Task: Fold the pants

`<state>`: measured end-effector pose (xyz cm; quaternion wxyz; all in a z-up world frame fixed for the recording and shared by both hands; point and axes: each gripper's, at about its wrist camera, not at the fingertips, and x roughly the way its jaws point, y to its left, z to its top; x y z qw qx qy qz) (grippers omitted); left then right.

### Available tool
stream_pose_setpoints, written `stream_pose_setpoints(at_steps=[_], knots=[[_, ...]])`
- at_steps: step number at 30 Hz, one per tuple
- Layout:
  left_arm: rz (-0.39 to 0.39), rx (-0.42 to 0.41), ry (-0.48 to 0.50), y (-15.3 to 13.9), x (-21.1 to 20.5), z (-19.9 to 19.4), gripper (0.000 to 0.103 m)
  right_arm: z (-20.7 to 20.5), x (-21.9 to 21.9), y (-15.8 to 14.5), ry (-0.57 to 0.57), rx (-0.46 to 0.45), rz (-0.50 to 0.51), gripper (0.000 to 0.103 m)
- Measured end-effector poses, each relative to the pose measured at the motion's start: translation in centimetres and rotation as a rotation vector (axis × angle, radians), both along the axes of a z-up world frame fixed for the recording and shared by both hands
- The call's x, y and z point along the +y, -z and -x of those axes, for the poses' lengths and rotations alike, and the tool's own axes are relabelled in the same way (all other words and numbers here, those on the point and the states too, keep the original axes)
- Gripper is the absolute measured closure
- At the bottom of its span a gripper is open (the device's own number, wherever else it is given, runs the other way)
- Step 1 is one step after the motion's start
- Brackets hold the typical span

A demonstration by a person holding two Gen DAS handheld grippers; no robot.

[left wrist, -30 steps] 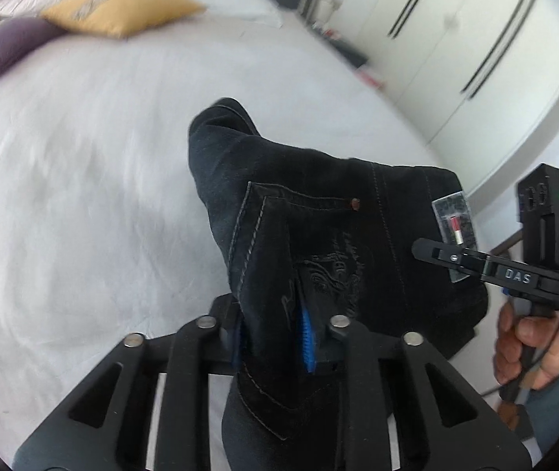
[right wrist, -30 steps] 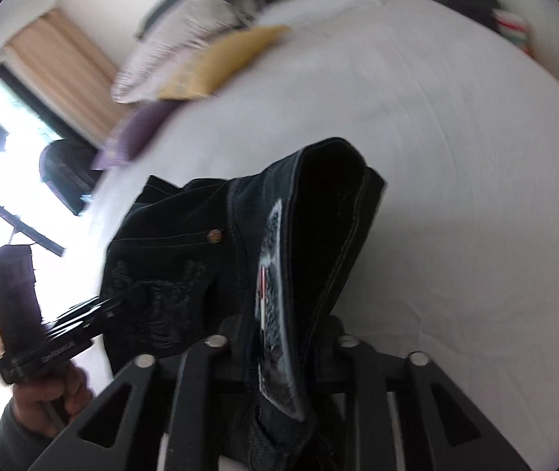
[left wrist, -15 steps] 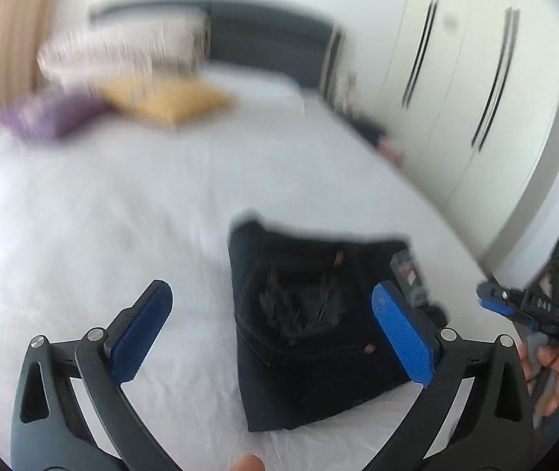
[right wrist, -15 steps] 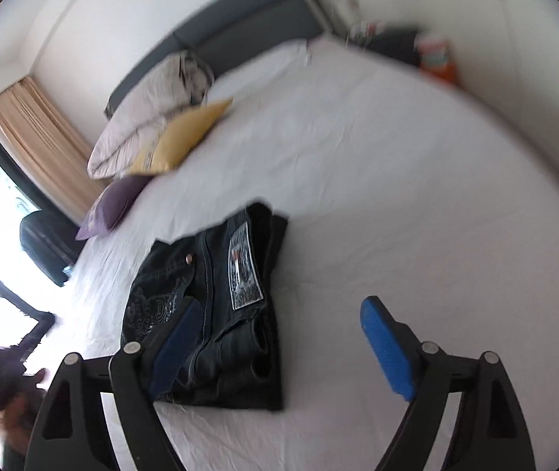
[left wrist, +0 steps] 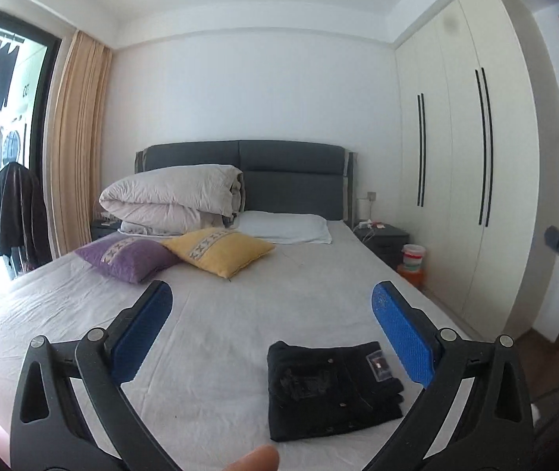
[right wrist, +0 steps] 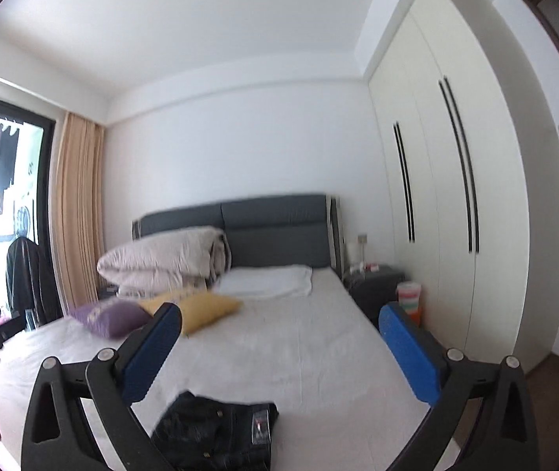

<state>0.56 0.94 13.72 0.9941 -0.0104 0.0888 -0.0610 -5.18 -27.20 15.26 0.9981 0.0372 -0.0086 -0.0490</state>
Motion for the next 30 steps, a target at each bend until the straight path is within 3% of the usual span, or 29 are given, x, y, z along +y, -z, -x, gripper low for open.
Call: stream_pose_setpoints(at_steps=[4, 7, 10, 12, 18, 20, 25, 30], knots=[[-0.043, -0.019, -0.001, -1.3, 0.4, 2.7, 0.0, 2.9, 0.8, -3.1, -0.013, -0.045, 0.021, 0.0], [-0.041, 0.066, -0.017, -1.2, 0.6, 3.3, 0.0, 3.3, 1.5, -3.1, -0.018, 0.011, 0.015, 0.0], [-0.018, 0.166, -0.014, 0.3, 0.5, 3.1, 0.0, 1.6, 2.4, -0.9, -0.032, 0.119, 0.023, 0.0], [-0.045, 0.241, -0.026, 2.1, 0.0, 2.4, 0.0, 0.0, 2.7, 1.1, -0.011, 0.224, 0.017, 0.0], [-0.034, 0.465, -0.092, 8.1, -0.4, -0.5, 0.0, -4.2, 2.2, 6.7, 0.026, 0.551, -0.124, 0.0], [-0.018, 0.521, -0.082, 9.6, -0.4, -1.1, 0.0, -4.7, 2.5, 8.6, 0.018, 0.605, -0.151, 0.0], [-0.012, 0.583, -0.077, 13.0, -0.9, -3.1, 0.0, -5.1, 4.2, 10.0, 0.012, 0.652, -0.119, 0.0], [-0.032, 0.605, -0.08, 14.1, -1.4, -4.0, 0.0, -5.5, 5.1, 10.3, 0.001, 0.657, -0.106, 0.0]])
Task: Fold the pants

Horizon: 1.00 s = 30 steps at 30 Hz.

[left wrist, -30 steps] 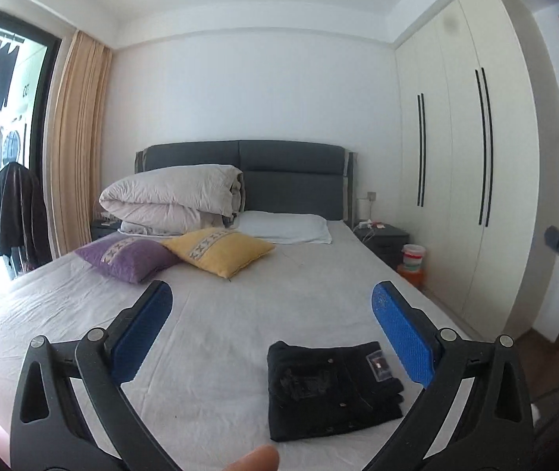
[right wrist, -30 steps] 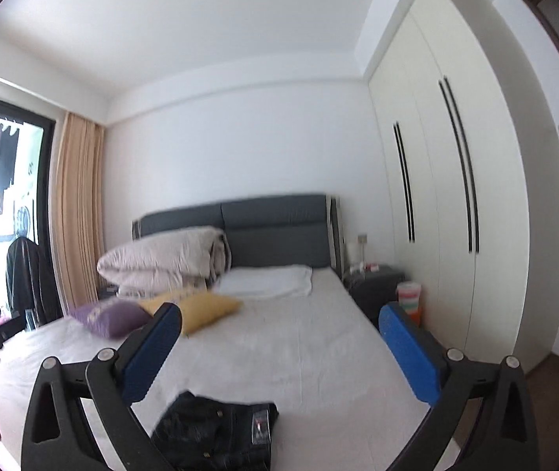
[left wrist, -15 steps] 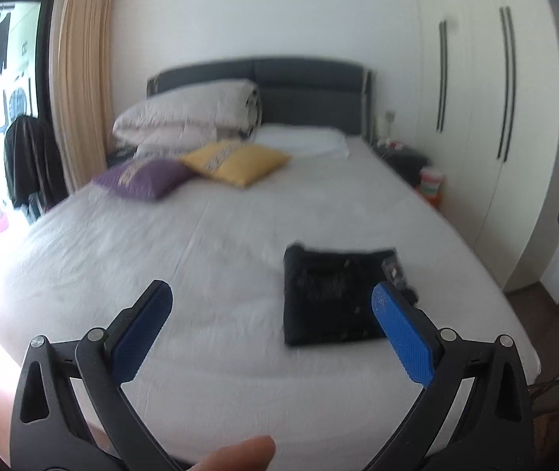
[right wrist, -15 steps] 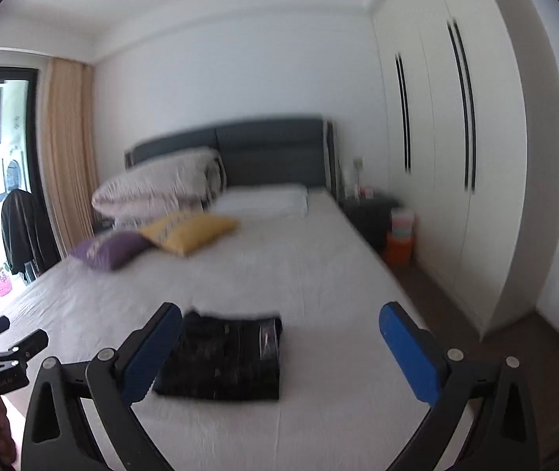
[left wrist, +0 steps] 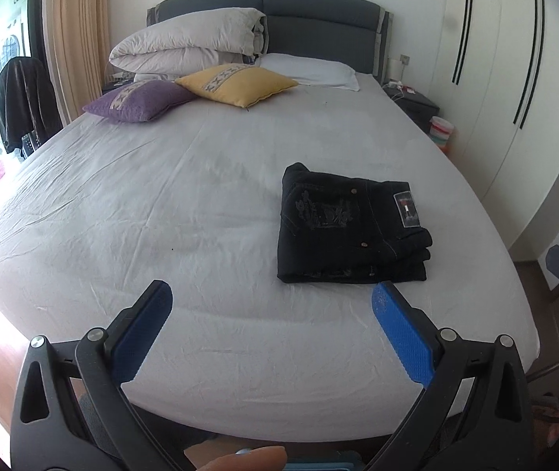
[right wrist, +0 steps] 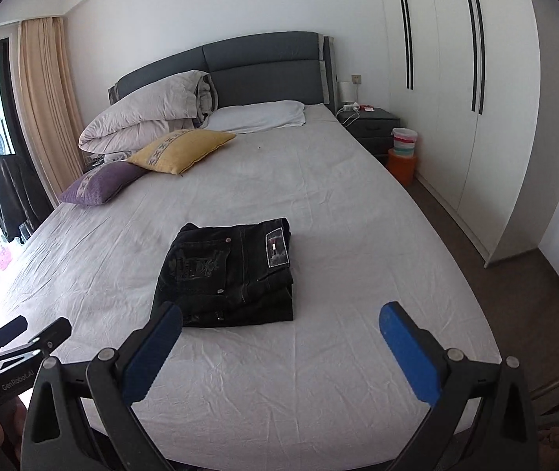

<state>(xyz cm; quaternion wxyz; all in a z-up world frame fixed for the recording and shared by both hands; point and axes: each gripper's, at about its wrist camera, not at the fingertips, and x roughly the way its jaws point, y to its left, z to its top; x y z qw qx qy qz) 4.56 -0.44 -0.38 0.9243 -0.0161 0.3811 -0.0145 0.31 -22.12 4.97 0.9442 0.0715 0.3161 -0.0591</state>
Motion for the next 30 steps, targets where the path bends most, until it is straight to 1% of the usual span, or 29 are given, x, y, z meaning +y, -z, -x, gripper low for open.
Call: stream_pose_setpoints(at_steps=[14, 30], knots=[[-0.006, 0.037, 0.023, 0.9, -0.7, 0.6, 0.0, -0.2, 1.2, 1.1, -0.025, 0.036, 0.001, 0.0], [-0.004, 0.052, 0.025, 1.6, -0.7, 0.4, 0.0, -0.6, 2.2, 2.3, -0.047, 0.083, 0.0, 0.0]])
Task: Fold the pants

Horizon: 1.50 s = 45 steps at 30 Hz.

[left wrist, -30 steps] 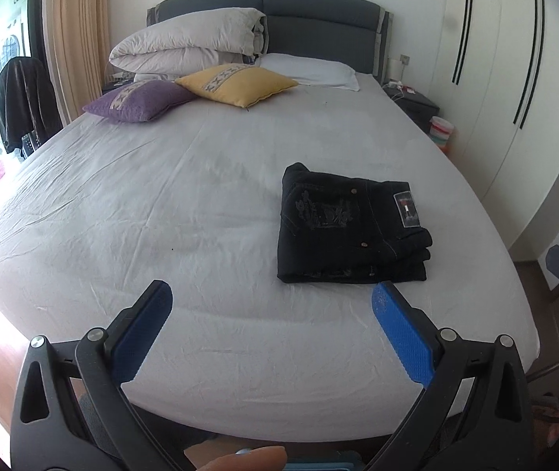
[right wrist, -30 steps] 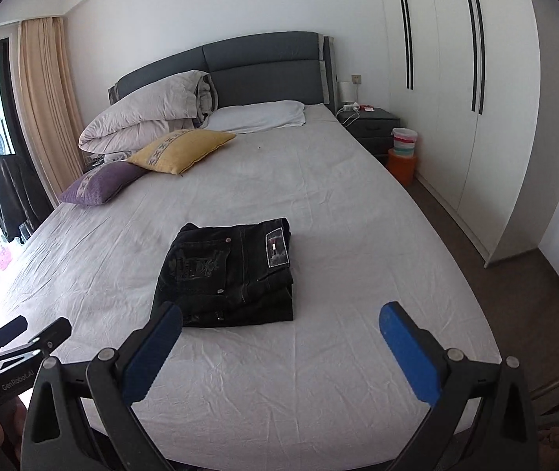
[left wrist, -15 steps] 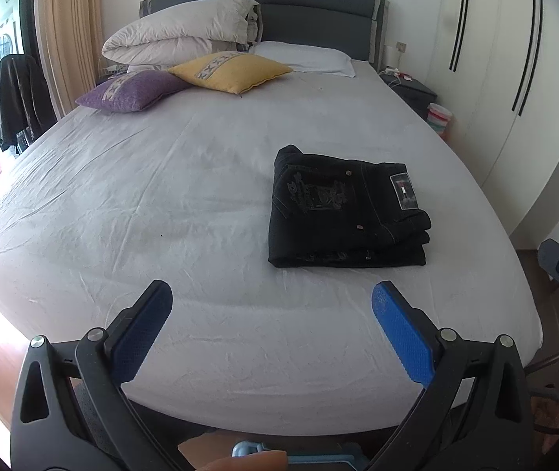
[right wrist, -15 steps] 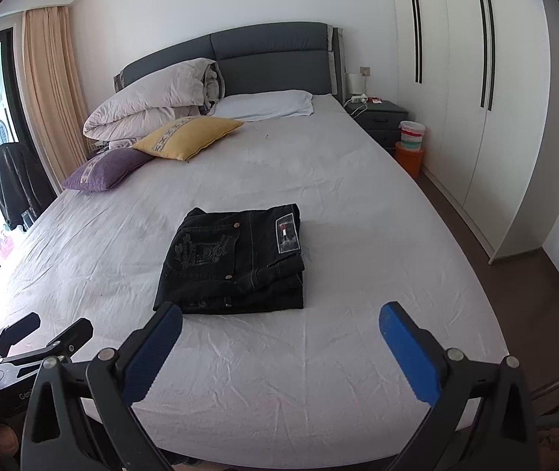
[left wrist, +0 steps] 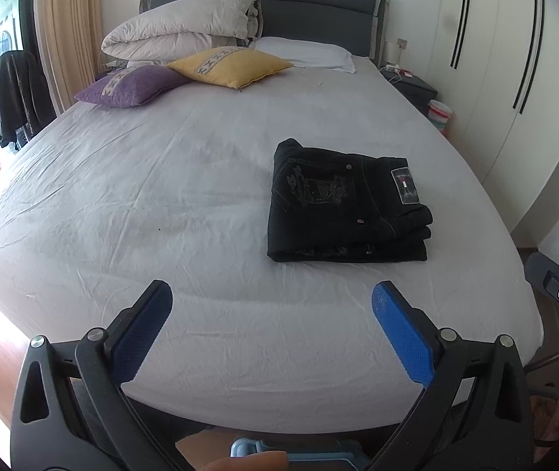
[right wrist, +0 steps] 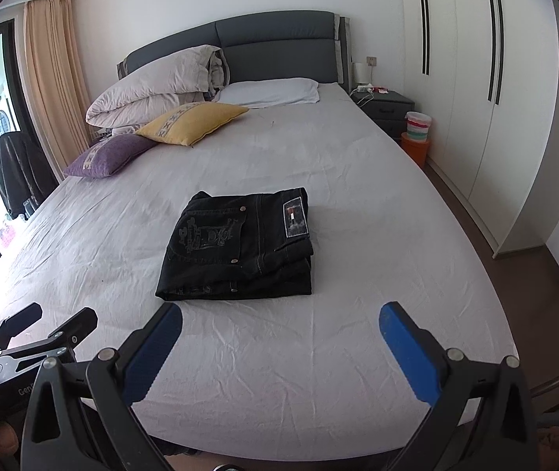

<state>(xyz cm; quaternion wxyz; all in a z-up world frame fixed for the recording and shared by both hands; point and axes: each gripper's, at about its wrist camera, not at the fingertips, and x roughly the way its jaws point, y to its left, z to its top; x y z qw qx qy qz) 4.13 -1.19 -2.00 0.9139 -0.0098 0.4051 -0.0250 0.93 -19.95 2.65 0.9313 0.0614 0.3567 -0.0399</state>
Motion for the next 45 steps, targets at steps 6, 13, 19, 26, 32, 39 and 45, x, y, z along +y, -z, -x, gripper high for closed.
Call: stream_pose_setpoints(at_steps=[6, 13, 19, 26, 32, 39, 45], knots=[[0.0, 0.006, 0.0, 0.28, -0.02, -0.04, 0.0, 0.06, 0.26, 0.3, -0.004, 0.013, -0.003, 0.0], [-0.001, 0.007, 0.0, 0.38, -0.09, -0.01, 0.0, 0.16, 0.39, 0.41, -0.006, 0.017, -0.003, 0.0], [-0.001, 0.01, 0.0, 0.49, -0.15, 0.05, 0.0, 0.23, 0.43, 0.44, -0.006, 0.018, -0.003, 0.0], [-0.001, 0.012, 0.002, 0.6, -0.23, 0.15, 0.0, 0.24, 0.46, 0.43, -0.005, 0.018, -0.003, 0.0], [-0.002, 0.012, 0.002, 0.72, -0.29, 0.24, 0.0, 0.28, 0.49, 0.42, -0.005, 0.019, -0.003, 0.0], [-0.003, 0.012, 0.004, 0.82, -0.28, 0.31, 0.0, 0.38, 0.54, 0.62, -0.005, 0.022, -0.004, 0.0], [-0.003, 0.013, 0.004, 0.76, -0.26, 0.25, 0.0, 0.46, 0.55, 0.73, -0.006, 0.023, -0.004, 0.0]])
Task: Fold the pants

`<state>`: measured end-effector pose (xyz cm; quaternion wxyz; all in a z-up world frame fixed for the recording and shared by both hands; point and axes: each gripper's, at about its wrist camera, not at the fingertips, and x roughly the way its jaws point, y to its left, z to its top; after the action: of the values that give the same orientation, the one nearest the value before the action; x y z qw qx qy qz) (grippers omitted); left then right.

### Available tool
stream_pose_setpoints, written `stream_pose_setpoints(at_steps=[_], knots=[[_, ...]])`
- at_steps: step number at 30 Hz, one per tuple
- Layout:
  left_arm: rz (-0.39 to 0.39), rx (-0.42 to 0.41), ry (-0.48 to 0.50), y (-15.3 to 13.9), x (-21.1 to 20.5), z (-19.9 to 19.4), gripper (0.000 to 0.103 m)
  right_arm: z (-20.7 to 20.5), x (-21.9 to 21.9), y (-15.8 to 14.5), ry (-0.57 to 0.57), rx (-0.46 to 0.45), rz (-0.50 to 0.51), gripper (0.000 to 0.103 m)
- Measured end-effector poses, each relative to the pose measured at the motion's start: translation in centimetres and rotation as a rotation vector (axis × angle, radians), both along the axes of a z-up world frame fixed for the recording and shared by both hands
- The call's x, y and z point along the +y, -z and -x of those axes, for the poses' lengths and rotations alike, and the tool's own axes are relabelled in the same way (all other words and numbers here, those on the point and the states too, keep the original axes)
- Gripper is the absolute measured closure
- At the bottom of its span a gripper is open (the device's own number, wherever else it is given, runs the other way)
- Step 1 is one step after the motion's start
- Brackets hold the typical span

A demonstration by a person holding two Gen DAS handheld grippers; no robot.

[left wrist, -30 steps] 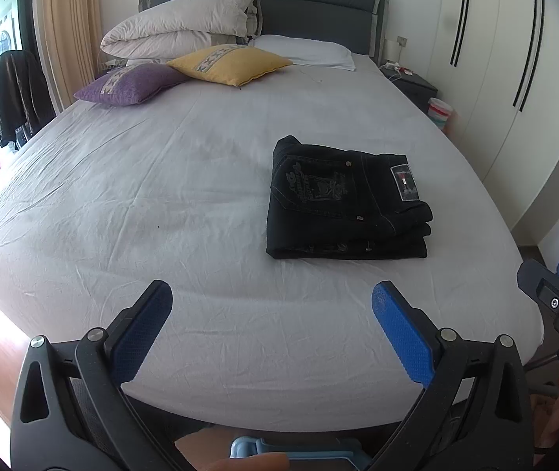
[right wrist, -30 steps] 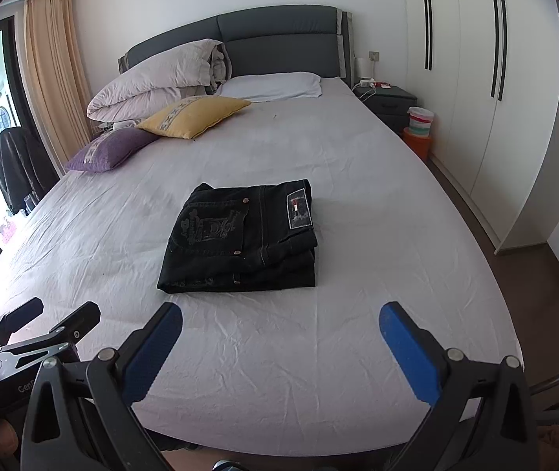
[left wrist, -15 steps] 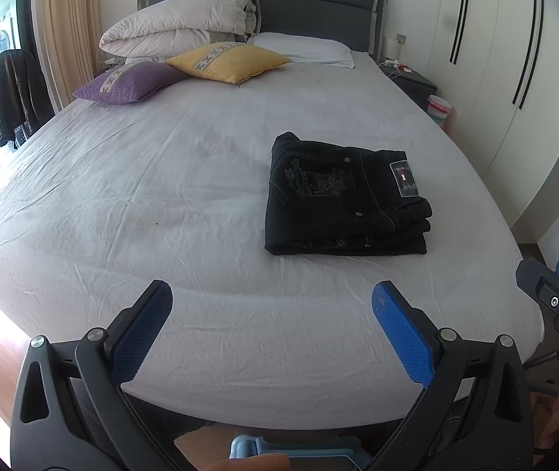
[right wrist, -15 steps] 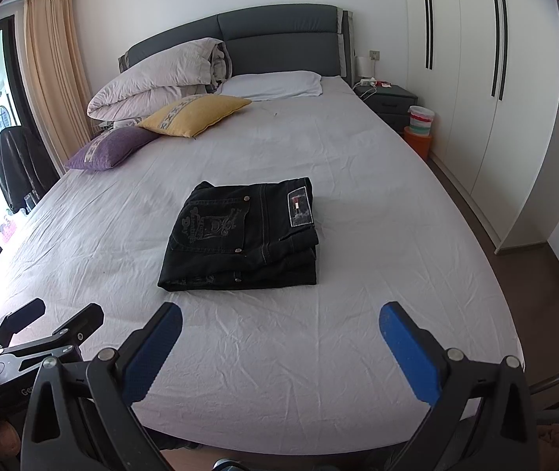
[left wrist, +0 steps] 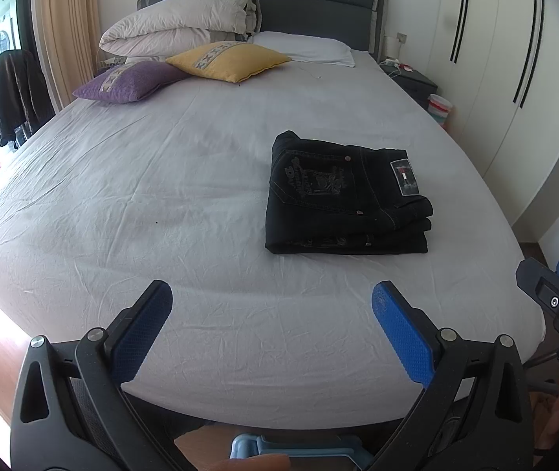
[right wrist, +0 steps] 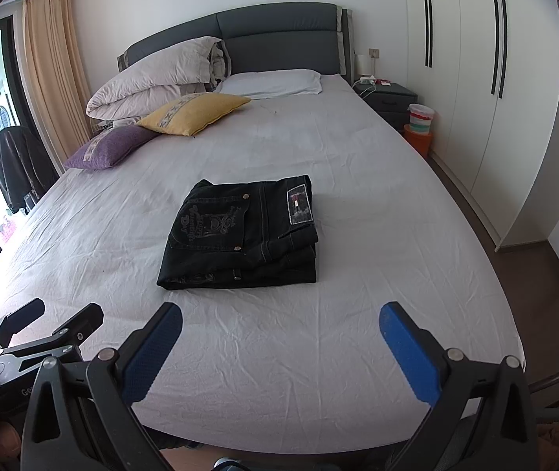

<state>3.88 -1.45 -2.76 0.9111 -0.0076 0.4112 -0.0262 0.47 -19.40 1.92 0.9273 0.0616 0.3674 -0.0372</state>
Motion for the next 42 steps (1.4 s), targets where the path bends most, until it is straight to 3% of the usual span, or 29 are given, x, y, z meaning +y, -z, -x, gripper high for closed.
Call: stream_pose_setpoints(at_steps=[42], knots=[[0.002, 0.014, 0.004, 0.26, 0.66, 0.14, 0.0, 0.08, -0.26, 0.59, -0.006, 0.01, 0.001, 0.0]])
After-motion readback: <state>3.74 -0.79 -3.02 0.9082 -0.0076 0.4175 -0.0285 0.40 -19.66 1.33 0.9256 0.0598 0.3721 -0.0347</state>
